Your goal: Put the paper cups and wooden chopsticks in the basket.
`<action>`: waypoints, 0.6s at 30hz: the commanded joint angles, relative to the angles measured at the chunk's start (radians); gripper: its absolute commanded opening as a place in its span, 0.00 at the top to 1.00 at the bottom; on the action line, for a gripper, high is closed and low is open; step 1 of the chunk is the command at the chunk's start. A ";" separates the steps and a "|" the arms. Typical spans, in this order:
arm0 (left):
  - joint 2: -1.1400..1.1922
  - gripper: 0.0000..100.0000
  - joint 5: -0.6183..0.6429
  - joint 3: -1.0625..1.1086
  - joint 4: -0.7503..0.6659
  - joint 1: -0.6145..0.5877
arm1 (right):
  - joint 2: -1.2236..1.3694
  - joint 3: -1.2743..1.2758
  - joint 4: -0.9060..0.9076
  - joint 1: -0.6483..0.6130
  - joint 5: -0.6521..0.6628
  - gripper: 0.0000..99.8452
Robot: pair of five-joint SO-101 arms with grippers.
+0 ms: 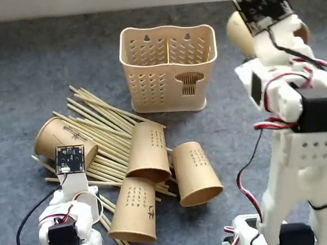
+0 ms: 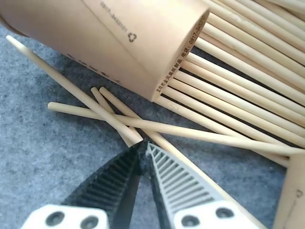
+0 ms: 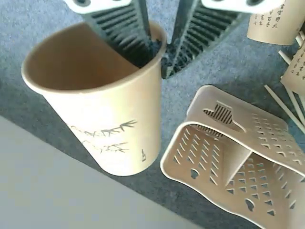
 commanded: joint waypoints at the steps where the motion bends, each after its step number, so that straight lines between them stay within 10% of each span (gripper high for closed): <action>1: -0.007 0.99 0.008 0.019 0.006 -0.001 | 0.035 -0.097 -0.028 -0.084 0.015 0.99; 18: -0.007 0.99 0.008 0.019 0.006 -0.001 | 0.352 -0.311 0.053 -0.177 0.054 0.99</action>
